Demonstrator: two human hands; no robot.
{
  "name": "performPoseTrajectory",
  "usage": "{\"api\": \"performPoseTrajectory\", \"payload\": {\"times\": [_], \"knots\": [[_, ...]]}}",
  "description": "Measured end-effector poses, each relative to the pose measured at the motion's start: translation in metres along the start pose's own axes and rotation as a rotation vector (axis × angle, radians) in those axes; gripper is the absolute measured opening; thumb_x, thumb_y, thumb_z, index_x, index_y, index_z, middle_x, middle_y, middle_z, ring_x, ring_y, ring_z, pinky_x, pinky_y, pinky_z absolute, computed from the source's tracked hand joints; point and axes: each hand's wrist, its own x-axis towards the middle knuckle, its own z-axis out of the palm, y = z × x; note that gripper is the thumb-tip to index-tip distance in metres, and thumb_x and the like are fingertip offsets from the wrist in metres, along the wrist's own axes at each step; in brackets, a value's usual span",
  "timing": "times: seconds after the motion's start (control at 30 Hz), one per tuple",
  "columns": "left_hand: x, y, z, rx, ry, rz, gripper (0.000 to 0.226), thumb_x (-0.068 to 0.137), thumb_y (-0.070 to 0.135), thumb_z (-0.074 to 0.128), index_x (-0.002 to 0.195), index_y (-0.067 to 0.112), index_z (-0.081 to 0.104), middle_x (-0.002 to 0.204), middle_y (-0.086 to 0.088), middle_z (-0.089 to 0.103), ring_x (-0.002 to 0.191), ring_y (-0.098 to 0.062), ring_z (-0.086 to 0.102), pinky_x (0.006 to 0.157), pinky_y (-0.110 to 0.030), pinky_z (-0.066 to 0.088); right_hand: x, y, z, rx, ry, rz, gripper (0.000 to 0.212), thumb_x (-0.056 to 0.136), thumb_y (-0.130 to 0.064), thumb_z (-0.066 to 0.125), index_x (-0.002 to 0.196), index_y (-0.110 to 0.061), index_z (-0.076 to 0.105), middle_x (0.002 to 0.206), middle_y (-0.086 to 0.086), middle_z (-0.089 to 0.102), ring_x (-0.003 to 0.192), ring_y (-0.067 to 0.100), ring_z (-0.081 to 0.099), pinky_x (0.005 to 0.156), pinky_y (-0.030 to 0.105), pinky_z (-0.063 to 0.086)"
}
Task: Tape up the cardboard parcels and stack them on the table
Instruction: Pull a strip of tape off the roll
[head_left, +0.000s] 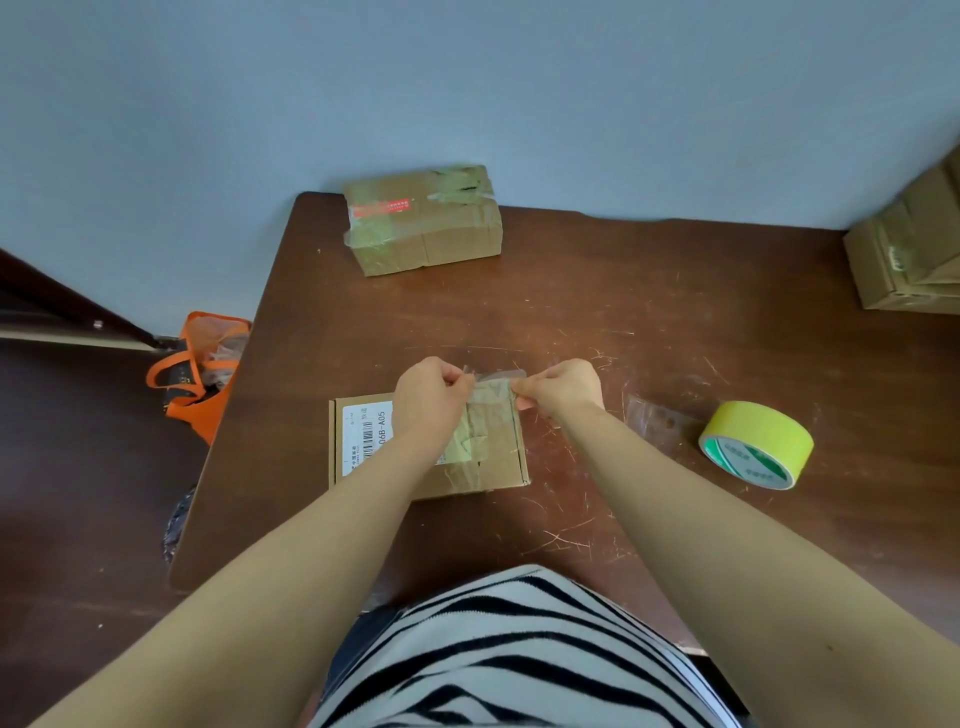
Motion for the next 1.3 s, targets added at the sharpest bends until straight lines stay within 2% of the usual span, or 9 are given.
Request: {"api": "performPoseTrajectory", "payload": {"times": [0.17, 0.37, 0.53, 0.63, 0.8, 0.93, 1.03, 1.13, 1.3], "knots": [[-0.001, -0.01, 0.002, -0.112, -0.005, 0.0, 0.013, 0.082, 0.026, 0.073, 0.085, 0.021, 0.061, 0.076, 0.015, 0.056, 0.069, 0.001, 0.051, 0.056, -0.011, 0.034, -0.001, 0.006, 0.001, 0.034, -0.032, -0.041, 0.02, 0.08, -0.019, 0.074, 0.061, -0.017, 0.069, 0.054, -0.006, 0.067, 0.042, 0.006, 0.045, 0.046, 0.024, 0.04], [0.003, -0.012, 0.002, -0.105, -0.001, -0.007, 0.017, 0.079, 0.026, 0.077, 0.084, 0.02, 0.062, 0.076, 0.015, 0.056, 0.069, -0.001, 0.053, 0.057, -0.011, 0.036, -0.006, 0.009, -0.002, 0.036, -0.069, -0.096, 0.015, 0.078, -0.02, 0.077, 0.065, -0.017, 0.07, 0.063, -0.003, 0.068, 0.048, 0.01, 0.048, 0.049, 0.025, 0.045], [0.004, -0.011, 0.002, -0.084, -0.012, -0.009, 0.019, 0.078, 0.025, 0.077, 0.086, 0.02, 0.06, 0.075, 0.014, 0.055, 0.073, -0.005, 0.053, 0.059, -0.013, 0.038, -0.006, 0.002, -0.004, -0.197, -0.058, -0.153, 0.016, 0.081, -0.028, 0.074, 0.073, -0.014, 0.075, 0.074, -0.001, 0.072, 0.077, 0.018, 0.068, 0.076, 0.036, 0.057], [0.006, -0.01, 0.003, -0.081, -0.035, -0.014, 0.019, 0.08, 0.022, 0.075, 0.092, 0.016, 0.062, 0.075, 0.014, 0.055, 0.075, -0.006, 0.054, 0.06, -0.016, 0.037, -0.007, -0.004, -0.006, -0.337, -0.048, -0.142, 0.018, 0.08, -0.032, 0.072, 0.076, -0.015, 0.071, 0.086, 0.003, 0.074, 0.085, 0.02, 0.068, 0.079, 0.039, 0.056], [0.006, -0.01, 0.004, -0.091, -0.044, -0.009, 0.018, 0.081, 0.021, 0.073, 0.094, 0.016, 0.062, 0.074, 0.016, 0.052, 0.073, -0.004, 0.051, 0.058, -0.014, 0.035, -0.016, 0.0, 0.003, -0.46, 0.061, -0.17, 0.06, 0.08, -0.04, 0.071, 0.128, -0.018, 0.043, 0.111, -0.002, 0.058, 0.095, 0.019, 0.061, 0.072, 0.034, 0.05], [0.005, -0.012, 0.005, -0.106, -0.04, 0.004, 0.019, 0.082, 0.021, 0.073, 0.095, 0.015, 0.061, 0.075, 0.016, 0.052, 0.075, -0.005, 0.051, 0.058, -0.011, 0.034, -0.023, 0.018, 0.01, -0.478, 0.26, -0.505, 0.066, 0.087, -0.025, 0.067, 0.143, -0.014, 0.033, 0.144, 0.006, 0.034, 0.133, 0.021, 0.033, 0.099, 0.033, 0.041], [0.004, -0.012, 0.005, -0.097, -0.034, 0.019, 0.019, 0.082, 0.021, 0.073, 0.094, 0.014, 0.06, 0.077, 0.012, 0.054, 0.078, -0.008, 0.053, 0.065, -0.018, 0.037, -0.026, 0.022, 0.015, -0.631, 0.135, -0.82, 0.05, 0.101, -0.021, 0.043, 0.148, -0.012, 0.03, 0.157, 0.003, 0.022, 0.145, 0.015, 0.015, 0.116, 0.024, 0.011], [0.002, -0.011, 0.004, -0.089, -0.019, 0.046, 0.019, 0.082, 0.022, 0.072, 0.094, 0.013, 0.061, 0.084, 0.007, 0.058, 0.081, -0.008, 0.054, 0.068, -0.016, 0.037, -0.026, 0.04, 0.025, -0.828, -0.071, -0.81, 0.061, 0.102, -0.044, 0.018, 0.152, -0.013, -0.001, 0.158, 0.0, -0.015, 0.144, 0.01, -0.016, 0.115, 0.025, -0.012], [-0.005, -0.016, 0.003, 0.01, 0.013, 0.119, 0.022, 0.083, 0.029, 0.072, 0.096, 0.018, 0.057, 0.088, 0.006, 0.058, 0.092, -0.016, 0.056, 0.073, -0.022, 0.039, -0.017, 0.057, 0.028, -0.957, -0.109, -0.735, 0.065, 0.096, -0.056, 0.004, 0.143, -0.022, -0.026, 0.147, -0.003, -0.039, 0.137, 0.009, -0.032, 0.116, 0.033, -0.016]]}}
